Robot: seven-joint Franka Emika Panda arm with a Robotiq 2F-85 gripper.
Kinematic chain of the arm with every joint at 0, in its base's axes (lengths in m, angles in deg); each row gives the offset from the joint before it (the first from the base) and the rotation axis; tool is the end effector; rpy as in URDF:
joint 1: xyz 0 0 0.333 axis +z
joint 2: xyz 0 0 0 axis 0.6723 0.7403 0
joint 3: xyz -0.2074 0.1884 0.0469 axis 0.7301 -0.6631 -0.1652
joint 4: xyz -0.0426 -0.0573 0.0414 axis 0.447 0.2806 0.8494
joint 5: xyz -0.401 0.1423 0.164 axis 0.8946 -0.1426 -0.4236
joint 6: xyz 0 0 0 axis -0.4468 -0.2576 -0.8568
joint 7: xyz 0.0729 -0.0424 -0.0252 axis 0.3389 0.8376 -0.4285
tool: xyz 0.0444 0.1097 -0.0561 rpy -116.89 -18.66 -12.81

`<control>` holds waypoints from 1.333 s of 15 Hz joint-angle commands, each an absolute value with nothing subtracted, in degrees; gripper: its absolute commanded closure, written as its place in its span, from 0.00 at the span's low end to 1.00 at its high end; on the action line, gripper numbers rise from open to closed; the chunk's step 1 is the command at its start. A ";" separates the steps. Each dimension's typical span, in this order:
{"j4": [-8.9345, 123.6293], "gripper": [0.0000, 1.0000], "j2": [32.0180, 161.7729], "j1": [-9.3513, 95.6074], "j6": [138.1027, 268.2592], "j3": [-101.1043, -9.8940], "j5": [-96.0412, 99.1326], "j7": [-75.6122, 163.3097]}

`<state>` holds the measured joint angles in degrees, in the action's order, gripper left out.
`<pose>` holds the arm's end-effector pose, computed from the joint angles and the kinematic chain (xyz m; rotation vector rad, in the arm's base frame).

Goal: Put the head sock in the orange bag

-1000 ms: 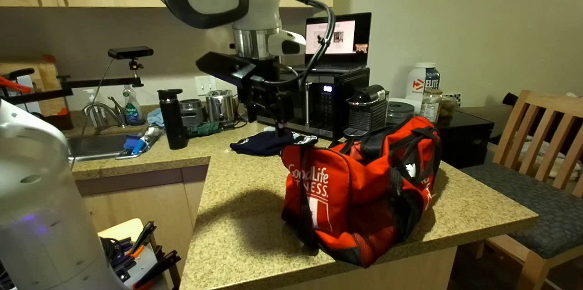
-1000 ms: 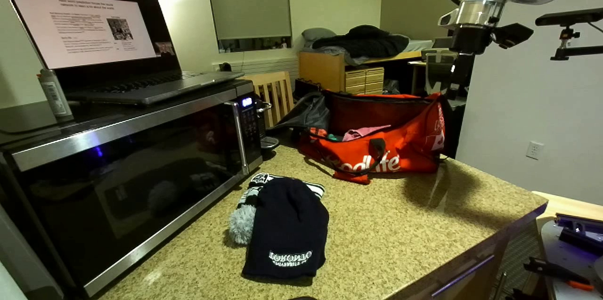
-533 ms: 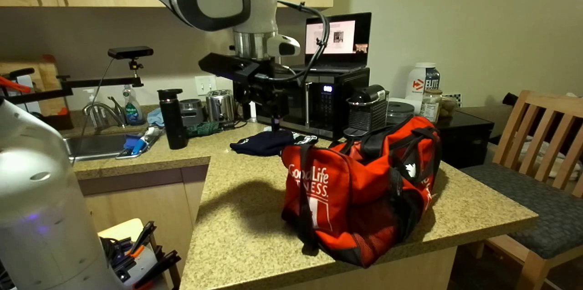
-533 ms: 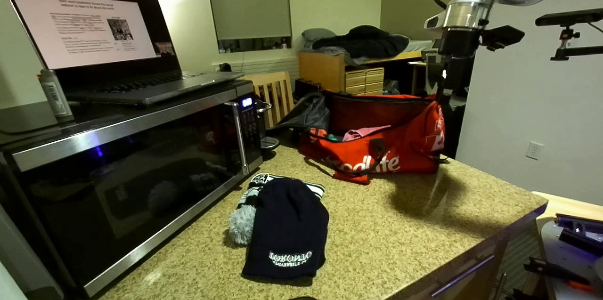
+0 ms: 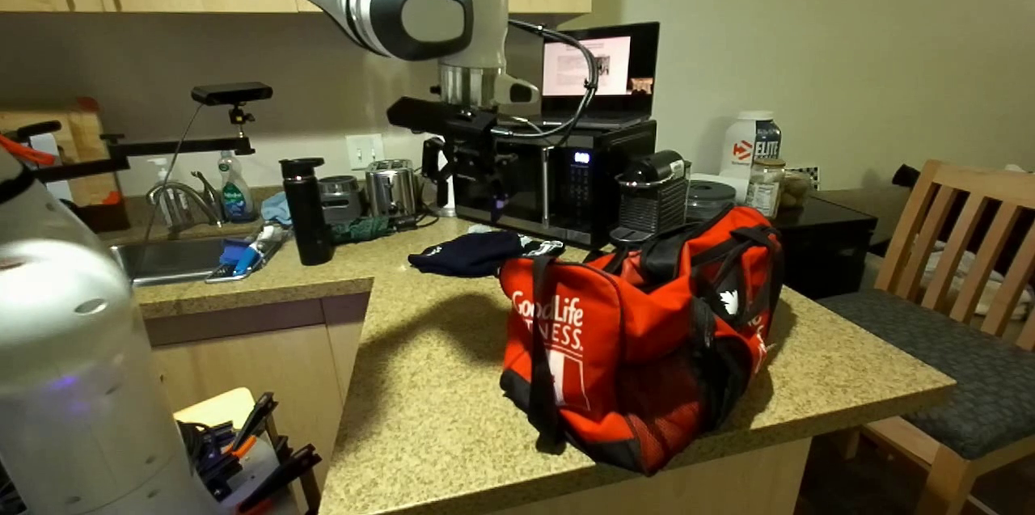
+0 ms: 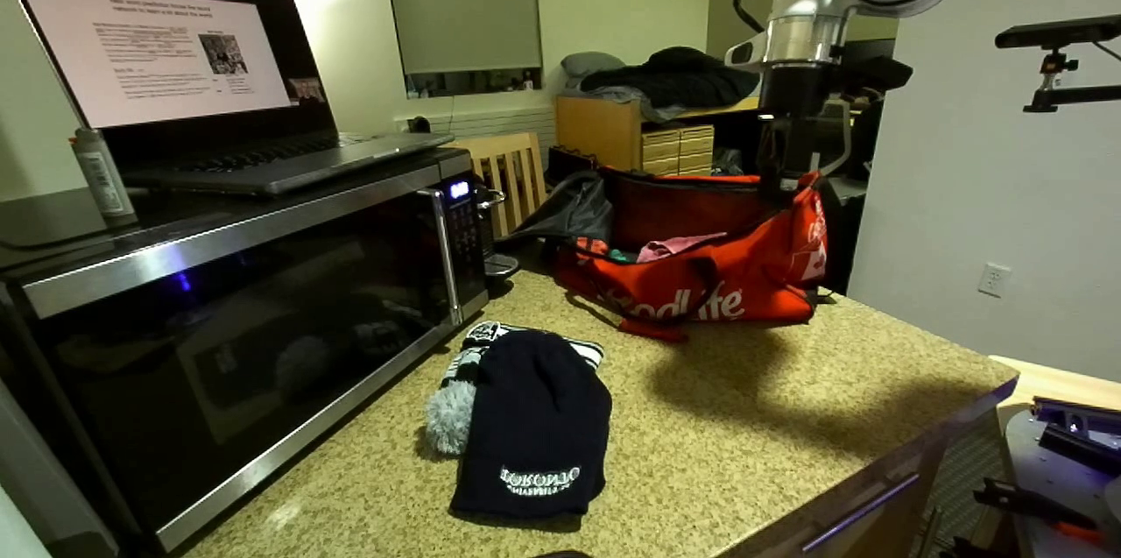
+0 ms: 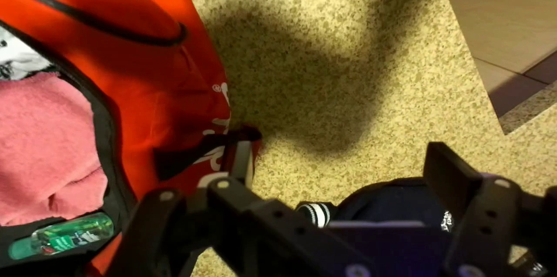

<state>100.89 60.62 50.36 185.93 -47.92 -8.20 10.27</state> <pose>0.5109 -0.0181 0.3731 -2.9159 -0.5962 -0.0886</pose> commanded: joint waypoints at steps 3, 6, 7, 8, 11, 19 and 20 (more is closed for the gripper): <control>94.32 0.00 67.65 49.16 183.37 -50.81 -8.97 6.26; 91.05 0.00 70.46 48.46 181.80 -52.50 -8.39 8.49; 89.91 0.00 71.37 48.25 181.14 -52.98 -8.25 8.60; 88.70 0.00 72.32 48.04 180.45 -53.41 -8.00 8.79; 85.07 0.00 75.36 47.28 178.99 -54.36 -7.12 8.86; 76.85 0.00 84.63 44.97 180.34 -56.41 -4.30 6.21; 76.17 0.00 85.58 44.86 180.10 -56.84 -4.23 4.64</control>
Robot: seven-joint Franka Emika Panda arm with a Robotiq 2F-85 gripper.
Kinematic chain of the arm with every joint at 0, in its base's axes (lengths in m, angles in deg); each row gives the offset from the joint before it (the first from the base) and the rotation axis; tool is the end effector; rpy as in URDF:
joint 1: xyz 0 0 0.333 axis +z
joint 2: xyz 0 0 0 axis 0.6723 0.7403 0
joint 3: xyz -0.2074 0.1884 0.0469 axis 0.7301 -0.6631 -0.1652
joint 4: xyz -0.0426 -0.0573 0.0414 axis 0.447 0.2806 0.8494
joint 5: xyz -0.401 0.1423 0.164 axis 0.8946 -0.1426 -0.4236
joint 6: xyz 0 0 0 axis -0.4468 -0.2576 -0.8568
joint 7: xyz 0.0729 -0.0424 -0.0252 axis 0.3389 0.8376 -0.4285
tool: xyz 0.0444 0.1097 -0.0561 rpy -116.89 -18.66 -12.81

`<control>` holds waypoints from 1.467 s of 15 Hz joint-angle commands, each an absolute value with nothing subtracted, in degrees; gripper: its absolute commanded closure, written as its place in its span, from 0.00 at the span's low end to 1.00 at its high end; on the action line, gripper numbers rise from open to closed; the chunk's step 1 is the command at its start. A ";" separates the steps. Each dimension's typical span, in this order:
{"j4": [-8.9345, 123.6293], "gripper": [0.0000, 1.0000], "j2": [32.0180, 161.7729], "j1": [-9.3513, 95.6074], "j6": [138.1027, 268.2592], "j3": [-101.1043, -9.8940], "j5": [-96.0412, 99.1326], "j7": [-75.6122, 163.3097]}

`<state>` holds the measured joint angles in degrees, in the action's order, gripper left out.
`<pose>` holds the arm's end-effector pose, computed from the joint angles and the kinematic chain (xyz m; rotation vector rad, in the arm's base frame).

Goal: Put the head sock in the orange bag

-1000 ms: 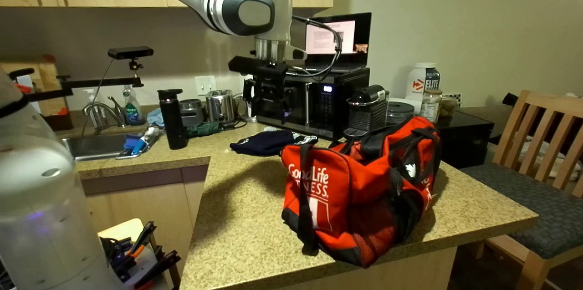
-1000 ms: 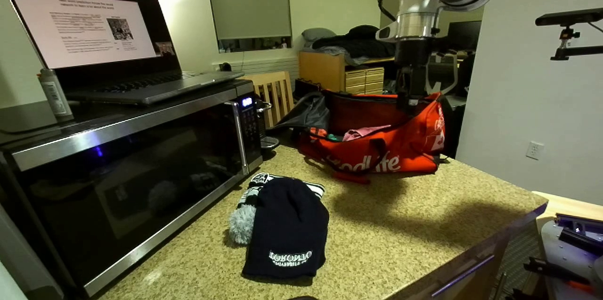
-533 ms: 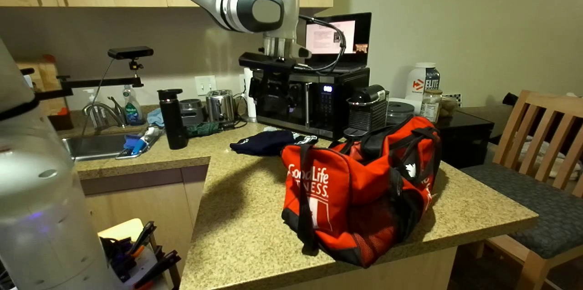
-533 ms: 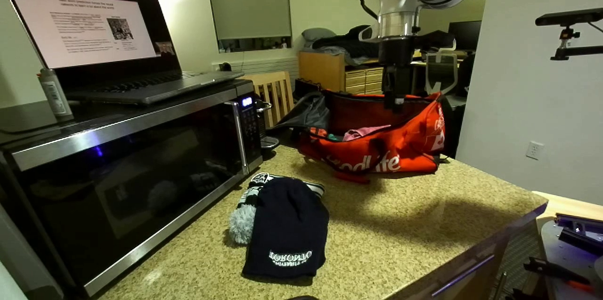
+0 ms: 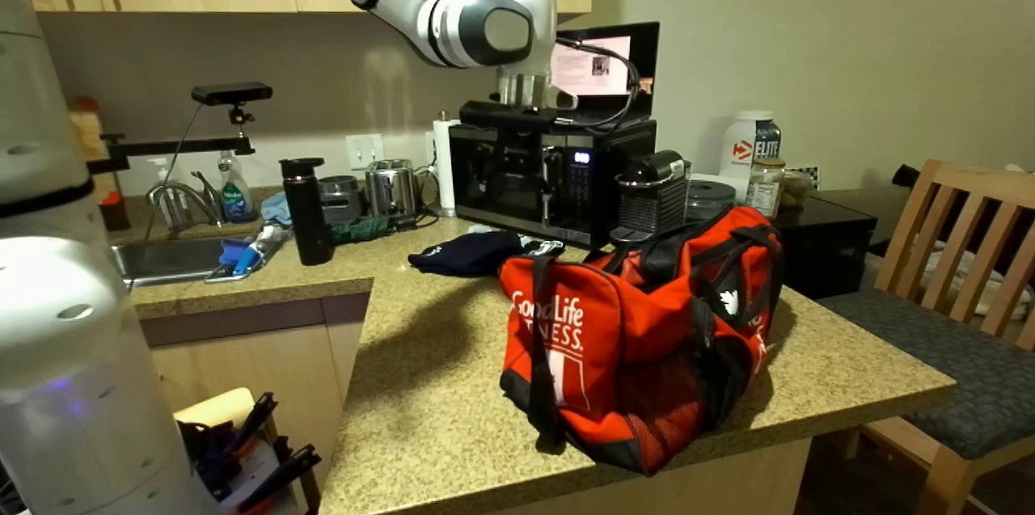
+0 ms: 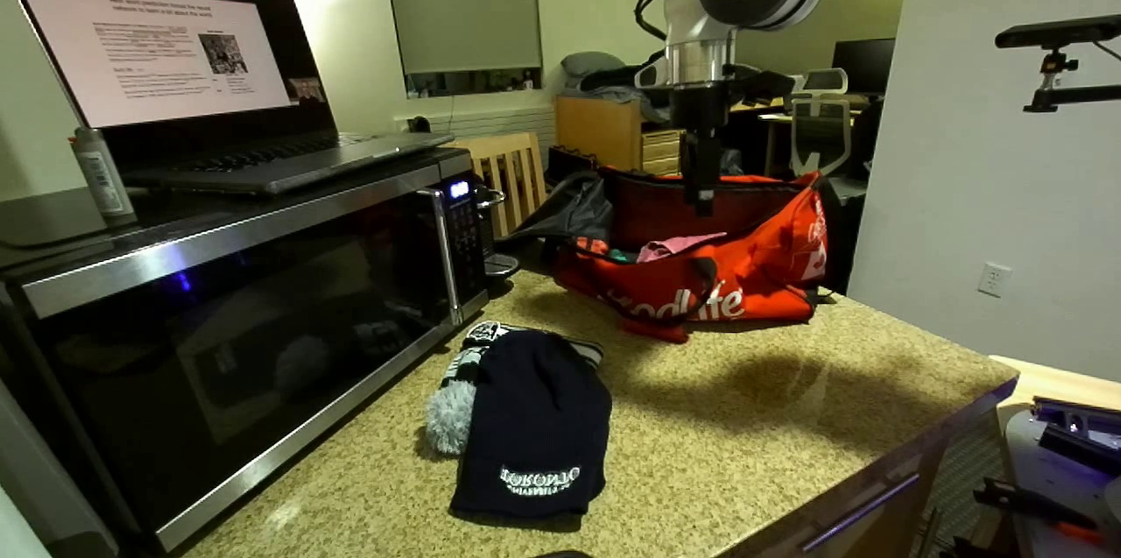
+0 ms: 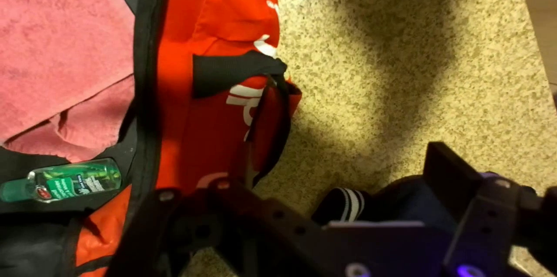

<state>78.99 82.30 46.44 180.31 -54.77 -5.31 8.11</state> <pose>0.6091 0.0011 0.3554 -2.9646 -0.7685 0.0832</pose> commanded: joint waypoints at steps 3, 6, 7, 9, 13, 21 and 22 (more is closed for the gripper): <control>74.61 0.00 87.98 44.48 179.51 -58.39 -4.13 -1.40; 73.89 0.00 88.96 44.20 178.77 -59.79 -4.39 -9.07; 73.76 0.00 88.85 44.06 178.37 -60.09 -4.71 -11.30; 73.77 0.00 88.07 43.57 177.38 -60.51 -5.40 -15.61; 73.57 0.00 87.23 44.27 176.49 -60.75 -4.08 -12.79; 74.64 0.00 87.27 46.98 176.11 -63.86 -4.05 4.71; 74.67 0.00 87.43 47.33 176.19 -64.35 -4.00 7.04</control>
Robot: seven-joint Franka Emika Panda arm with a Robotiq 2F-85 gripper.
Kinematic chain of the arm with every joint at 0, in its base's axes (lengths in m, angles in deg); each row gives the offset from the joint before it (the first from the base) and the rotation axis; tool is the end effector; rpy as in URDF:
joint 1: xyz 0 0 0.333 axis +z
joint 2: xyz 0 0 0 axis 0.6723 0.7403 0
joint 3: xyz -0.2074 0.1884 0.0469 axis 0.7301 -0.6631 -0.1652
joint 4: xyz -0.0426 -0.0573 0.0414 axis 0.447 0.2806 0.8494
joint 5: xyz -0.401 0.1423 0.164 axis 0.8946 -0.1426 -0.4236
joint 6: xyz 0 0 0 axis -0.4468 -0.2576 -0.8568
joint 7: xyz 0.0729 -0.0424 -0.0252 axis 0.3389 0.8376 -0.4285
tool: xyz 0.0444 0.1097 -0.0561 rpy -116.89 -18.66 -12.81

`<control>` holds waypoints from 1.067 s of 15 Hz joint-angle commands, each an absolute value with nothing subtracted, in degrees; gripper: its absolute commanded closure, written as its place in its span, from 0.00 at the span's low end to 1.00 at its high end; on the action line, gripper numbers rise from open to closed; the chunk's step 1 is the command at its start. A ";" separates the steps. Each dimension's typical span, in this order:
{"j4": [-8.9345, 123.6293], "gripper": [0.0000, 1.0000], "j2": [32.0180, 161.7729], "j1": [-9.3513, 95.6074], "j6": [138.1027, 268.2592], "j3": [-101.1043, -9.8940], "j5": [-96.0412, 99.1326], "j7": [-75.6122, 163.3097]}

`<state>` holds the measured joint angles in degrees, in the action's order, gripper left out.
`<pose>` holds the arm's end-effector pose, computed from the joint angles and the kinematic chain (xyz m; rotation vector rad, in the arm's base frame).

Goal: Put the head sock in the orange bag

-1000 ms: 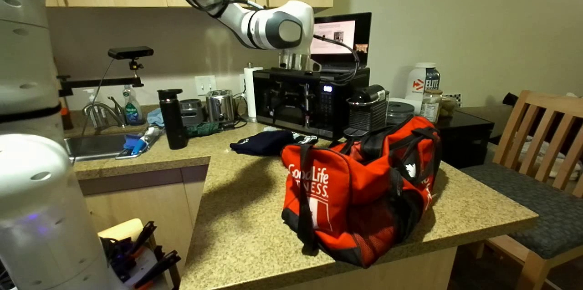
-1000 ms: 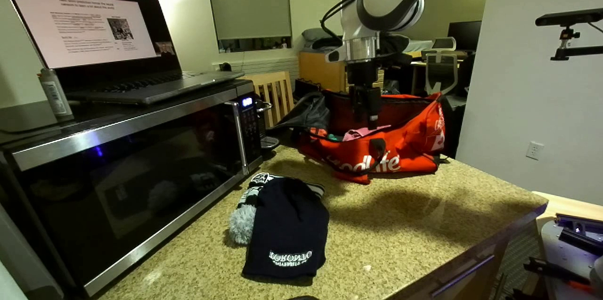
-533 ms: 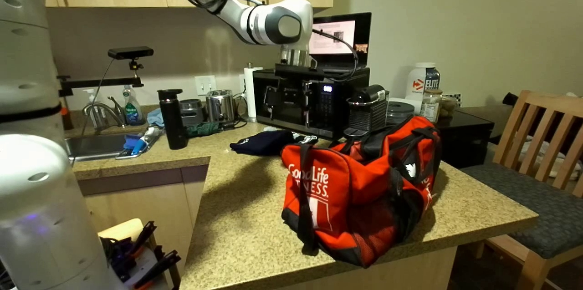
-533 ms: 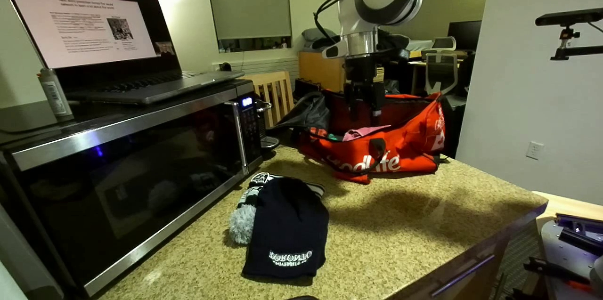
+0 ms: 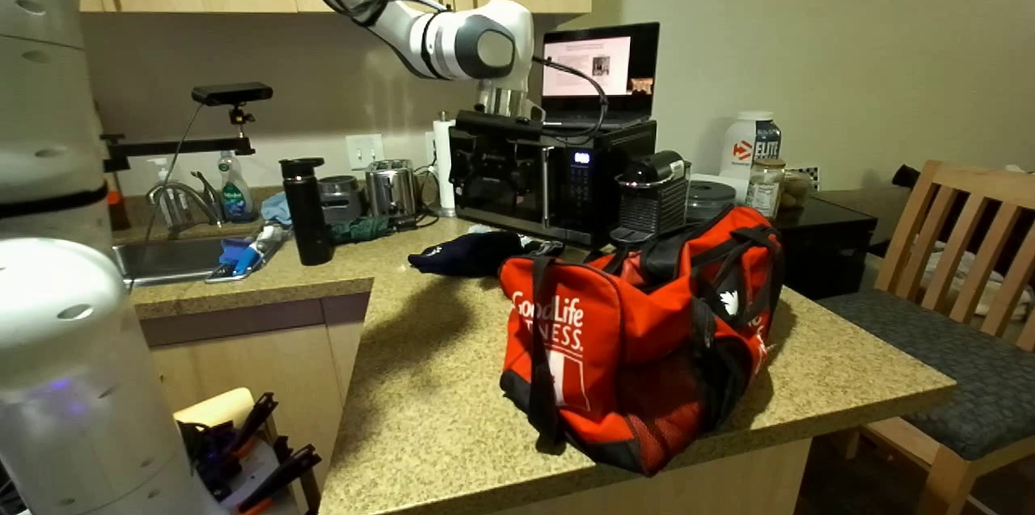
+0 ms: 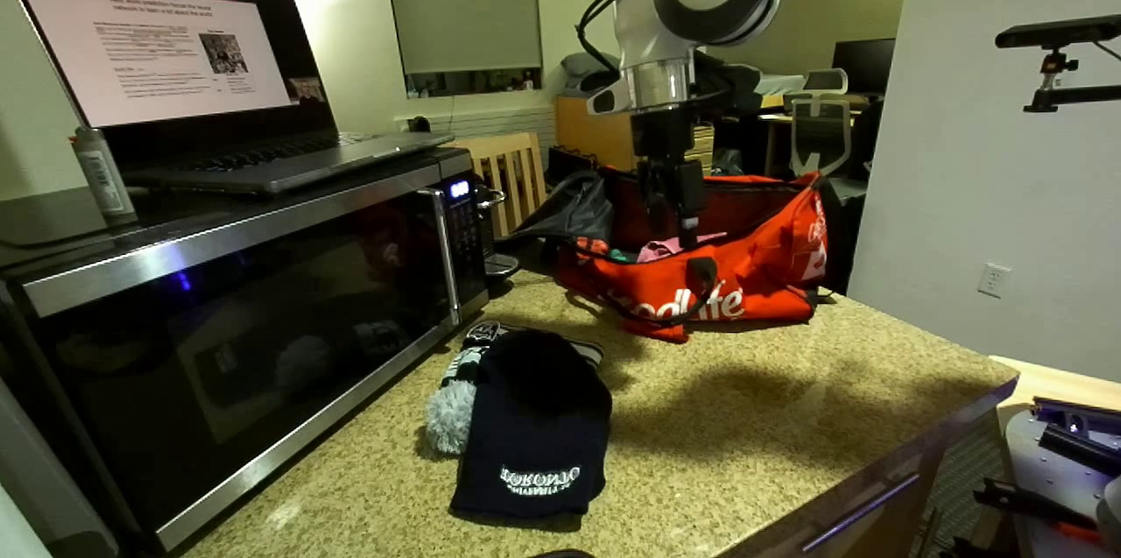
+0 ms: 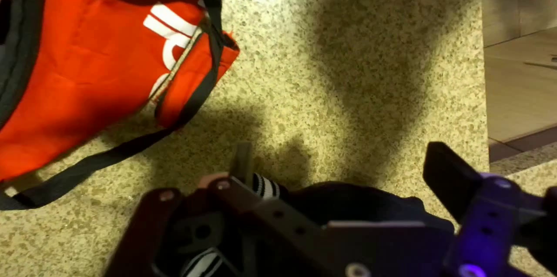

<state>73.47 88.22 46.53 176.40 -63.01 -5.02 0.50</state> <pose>0.6195 0.0914 0.3361 -2.7982 -1.1656 0.1904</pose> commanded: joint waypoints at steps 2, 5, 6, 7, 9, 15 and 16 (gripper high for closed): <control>75.17 0.00 86.91 47.69 176.23 -65.07 -3.59 8.82; 73.62 0.00 88.20 47.35 176.25 -65.52 -4.57 7.43; 73.62 0.00 88.14 47.36 176.25 -65.54 -4.47 7.55; 73.62 0.00 88.08 47.34 176.25 -65.51 -4.40 7.56; 73.62 0.00 88.04 47.31 176.25 -65.50 -4.36 7.56; 70.20 0.00 92.90 47.51 176.08 -65.94 -5.48 7.75; 68.96 0.00 94.38 47.57 175.91 -66.26 -5.97 7.56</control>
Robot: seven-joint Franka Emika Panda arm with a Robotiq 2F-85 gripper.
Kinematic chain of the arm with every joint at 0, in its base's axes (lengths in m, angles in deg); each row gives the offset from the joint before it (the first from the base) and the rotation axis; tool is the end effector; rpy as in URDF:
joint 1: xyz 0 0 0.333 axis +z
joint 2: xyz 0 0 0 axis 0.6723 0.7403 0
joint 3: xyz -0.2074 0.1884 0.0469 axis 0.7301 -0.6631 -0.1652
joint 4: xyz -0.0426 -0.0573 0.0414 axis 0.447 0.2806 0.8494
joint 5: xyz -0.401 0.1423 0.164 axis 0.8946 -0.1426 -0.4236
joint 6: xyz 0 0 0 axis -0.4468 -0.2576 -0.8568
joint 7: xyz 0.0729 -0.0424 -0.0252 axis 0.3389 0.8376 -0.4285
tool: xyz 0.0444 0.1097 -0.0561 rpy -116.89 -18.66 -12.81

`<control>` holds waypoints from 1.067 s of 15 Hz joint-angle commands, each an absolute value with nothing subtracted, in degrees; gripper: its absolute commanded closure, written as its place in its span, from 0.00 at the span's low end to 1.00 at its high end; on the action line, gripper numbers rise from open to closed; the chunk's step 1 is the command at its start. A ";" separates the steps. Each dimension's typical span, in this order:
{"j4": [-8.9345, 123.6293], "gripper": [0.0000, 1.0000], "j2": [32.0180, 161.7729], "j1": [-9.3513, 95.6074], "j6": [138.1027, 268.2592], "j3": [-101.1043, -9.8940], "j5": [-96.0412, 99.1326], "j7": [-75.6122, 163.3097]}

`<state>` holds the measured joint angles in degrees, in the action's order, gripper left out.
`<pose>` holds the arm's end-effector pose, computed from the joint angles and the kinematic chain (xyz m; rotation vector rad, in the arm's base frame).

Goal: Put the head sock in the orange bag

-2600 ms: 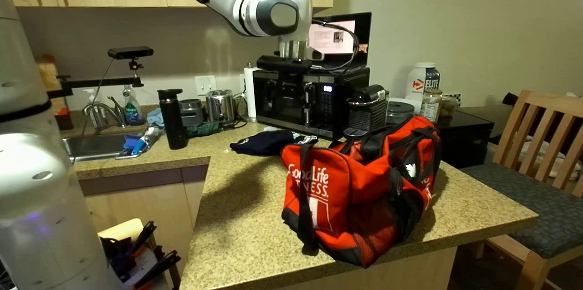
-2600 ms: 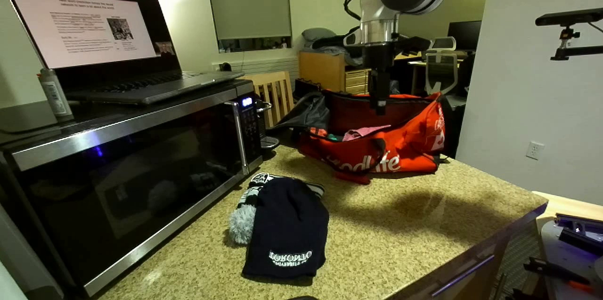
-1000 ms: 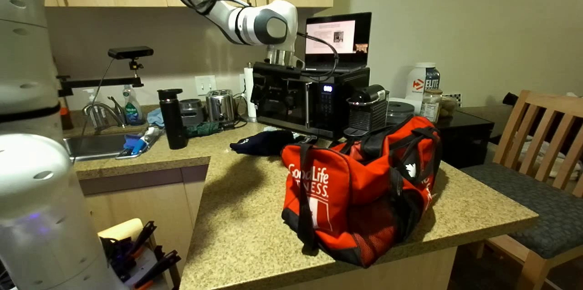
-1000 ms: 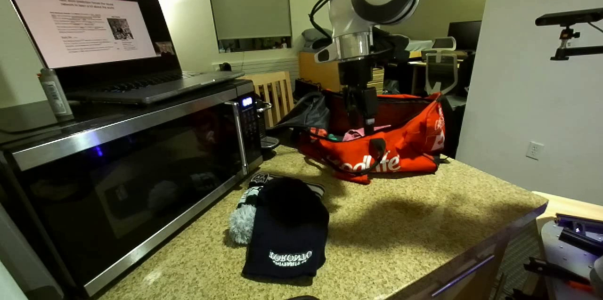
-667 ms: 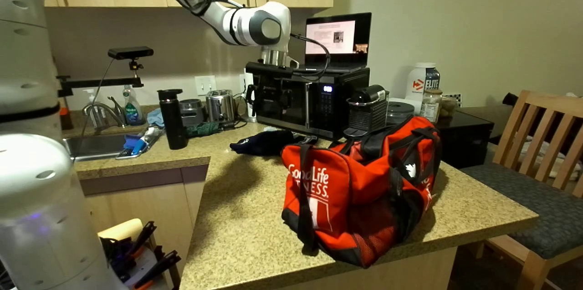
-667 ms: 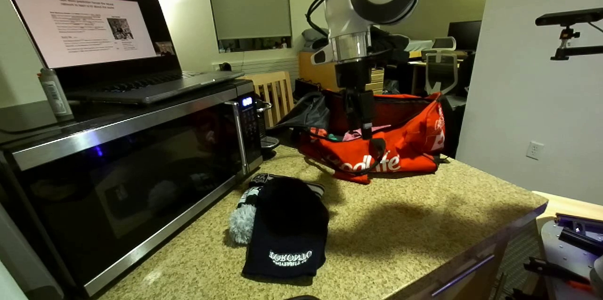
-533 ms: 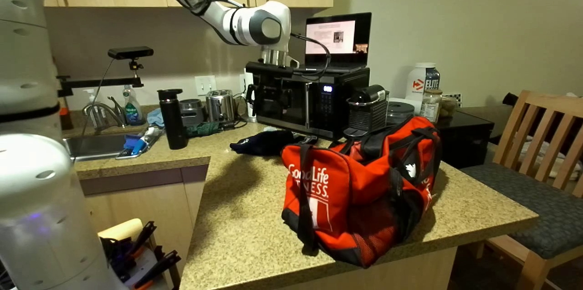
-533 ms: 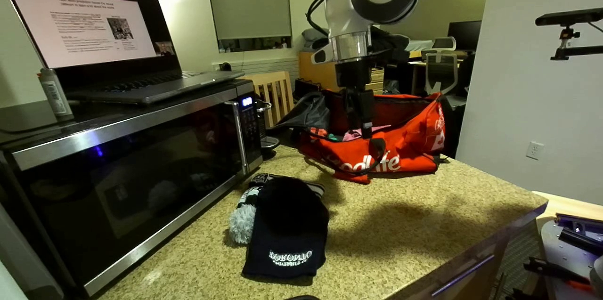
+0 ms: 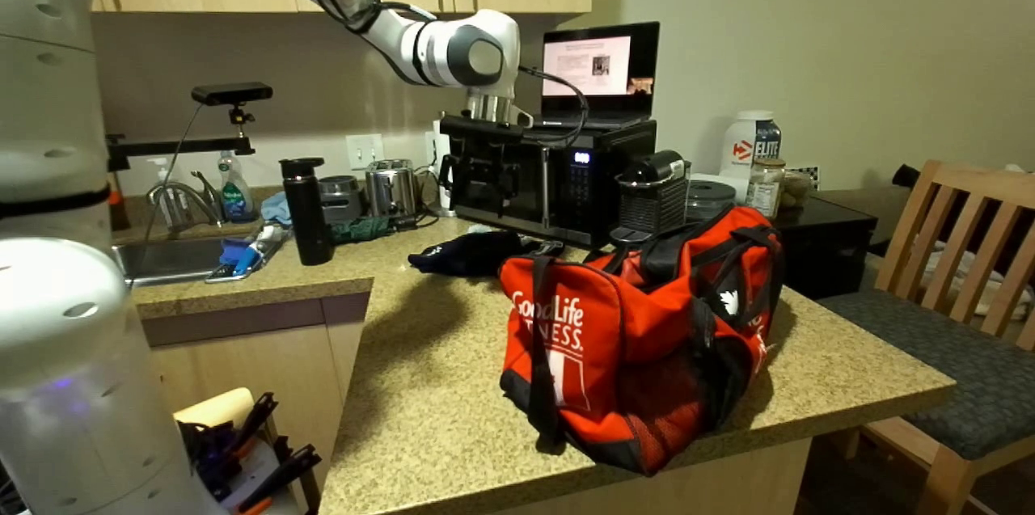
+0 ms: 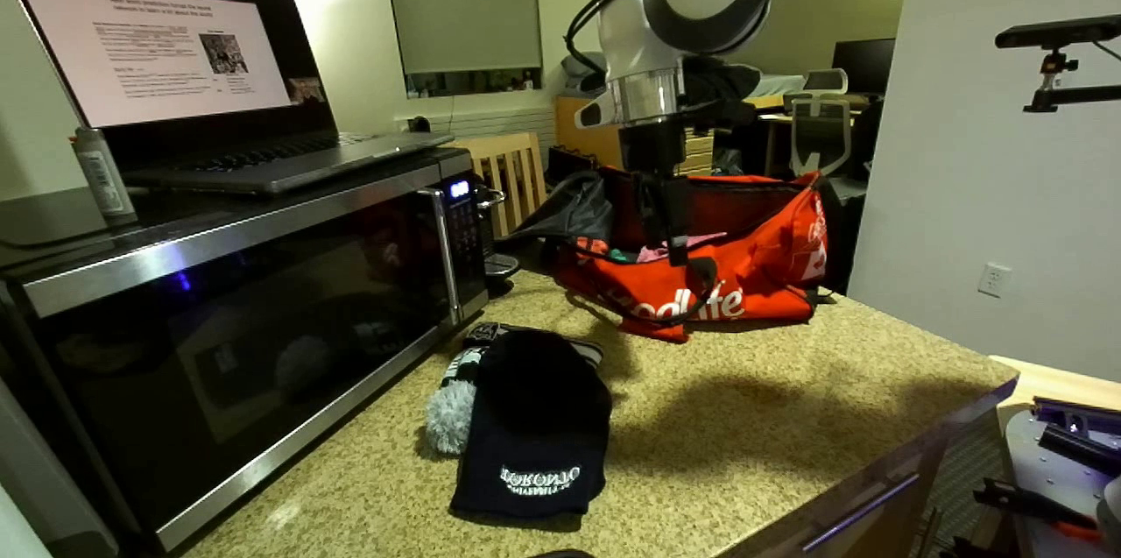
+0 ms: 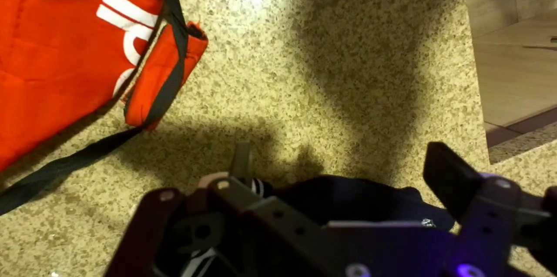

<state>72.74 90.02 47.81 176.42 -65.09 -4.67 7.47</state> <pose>0.6166 0.1273 0.3232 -2.8361 -1.0807 0.2305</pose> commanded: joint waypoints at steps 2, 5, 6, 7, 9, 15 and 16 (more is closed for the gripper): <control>65.85 0.00 97.66 47.64 175.51 -67.13 -6.75 7.35; 60.33 0.00 102.76 47.71 175.14 -68.55 -7.20 7.91; 58.70 0.00 104.29 47.69 175.30 -69.00 -7.37 7.81; 57.02 0.00 105.80 47.75 175.52 -69.26 -7.31 8.33; 54.19 0.00 108.30 47.97 175.93 -69.75 -7.12 9.18; 47.12 0.00 114.92 49.30 176.48 -70.44 -6.68 13.66; 46.05 0.00 116.00 49.59 176.47 -70.42 -6.54 14.54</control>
